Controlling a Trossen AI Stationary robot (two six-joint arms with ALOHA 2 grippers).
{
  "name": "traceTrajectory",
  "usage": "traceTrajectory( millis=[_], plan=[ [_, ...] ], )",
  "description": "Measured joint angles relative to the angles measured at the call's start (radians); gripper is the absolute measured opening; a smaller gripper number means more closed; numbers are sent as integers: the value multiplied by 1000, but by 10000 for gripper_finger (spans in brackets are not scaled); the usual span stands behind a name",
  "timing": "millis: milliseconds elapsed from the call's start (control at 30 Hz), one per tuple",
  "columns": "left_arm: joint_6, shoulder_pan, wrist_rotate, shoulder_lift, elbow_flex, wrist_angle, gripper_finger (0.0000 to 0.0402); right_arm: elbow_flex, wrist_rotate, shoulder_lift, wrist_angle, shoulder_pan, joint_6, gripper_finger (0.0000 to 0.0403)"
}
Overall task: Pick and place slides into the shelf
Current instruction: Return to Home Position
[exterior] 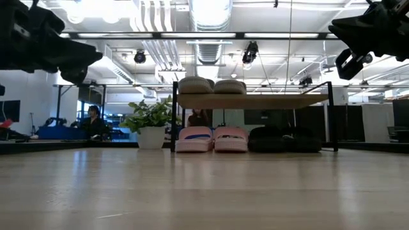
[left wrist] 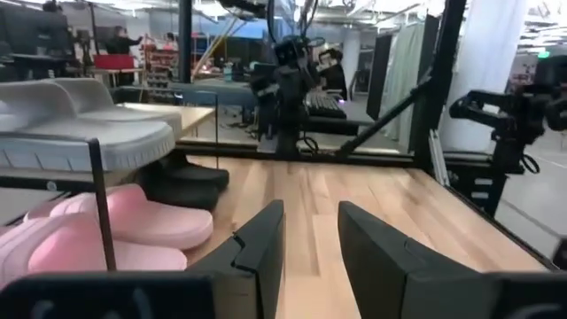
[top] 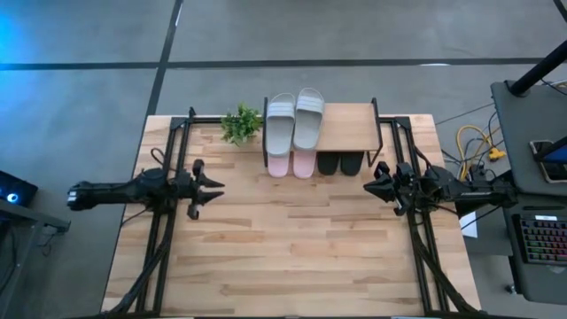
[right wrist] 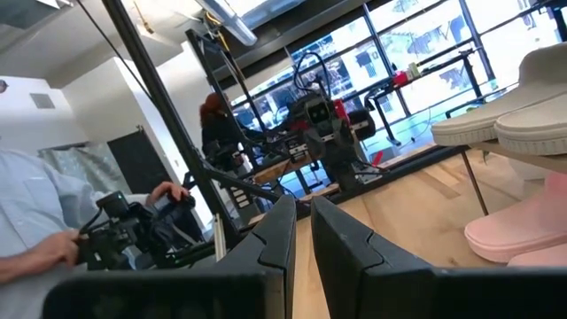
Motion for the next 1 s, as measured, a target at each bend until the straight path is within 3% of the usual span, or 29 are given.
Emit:
traceTrajectory(
  millis=[133, 300, 1000],
  plan=[
    [46, -43, -14, -26, 2, -33, 95, 0, 0, -1, 1, 0, 0, 34],
    [88, -114, -125, -28, 0, -21, 95, 0, 0, 1, 0, 0, 0, 34],
    [82, -104, -125, 21, 3, 11, 95, 0, 0, 1, 0, 0, 0, 34]
  ],
)
